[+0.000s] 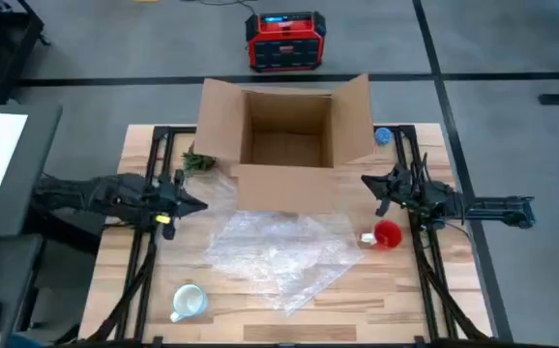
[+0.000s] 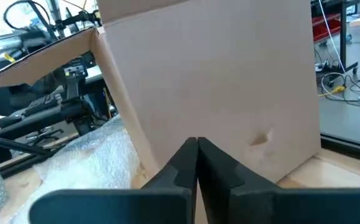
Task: Wrap mug
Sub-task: Prepare the blue patterned mug
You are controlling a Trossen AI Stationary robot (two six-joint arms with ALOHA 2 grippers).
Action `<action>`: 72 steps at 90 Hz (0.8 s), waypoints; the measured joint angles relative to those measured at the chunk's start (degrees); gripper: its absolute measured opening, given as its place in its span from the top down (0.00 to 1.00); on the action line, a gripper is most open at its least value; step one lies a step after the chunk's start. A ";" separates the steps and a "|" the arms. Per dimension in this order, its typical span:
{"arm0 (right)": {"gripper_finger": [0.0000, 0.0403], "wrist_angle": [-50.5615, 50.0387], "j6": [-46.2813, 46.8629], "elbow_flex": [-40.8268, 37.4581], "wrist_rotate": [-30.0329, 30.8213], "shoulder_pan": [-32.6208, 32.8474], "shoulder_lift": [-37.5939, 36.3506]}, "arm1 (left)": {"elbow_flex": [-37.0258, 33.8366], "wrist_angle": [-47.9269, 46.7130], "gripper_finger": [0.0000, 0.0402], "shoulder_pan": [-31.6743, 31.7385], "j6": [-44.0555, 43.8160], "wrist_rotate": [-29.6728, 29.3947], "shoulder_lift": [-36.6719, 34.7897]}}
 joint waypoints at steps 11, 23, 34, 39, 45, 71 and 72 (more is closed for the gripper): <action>1.00 -0.02 0.00 0.00 -0.02 -0.01 -0.02 | 10.94 -11.64 1.00 -2.54 -5.59 -0.27 15.85; 1.00 -0.16 0.00 0.00 -0.04 -0.01 -0.02 | 22.15 -26.82 1.00 -4.83 -14.19 0.26 30.97; 1.00 -0.38 0.01 0.01 -0.26 0.00 -0.01 | 30.62 -38.29 1.00 -7.84 -19.81 6.98 42.18; 1.00 -0.44 0.02 0.02 -0.26 0.00 -0.01 | 34.13 -41.09 0.99 -9.24 -22.54 11.05 46.13; 1.00 -0.50 0.00 0.02 -0.25 -0.01 -0.01 | 37.13 -41.46 0.97 -10.98 -26.72 19.11 49.54; 1.00 0.04 -0.95 0.02 -0.17 0.00 0.00 | 39.85 -39.55 0.92 -27.20 -48.72 24.14 58.12; 1.00 0.17 -1.23 0.02 -0.17 -0.01 0.00 | 39.74 -39.55 0.92 -27.83 -49.53 23.84 58.40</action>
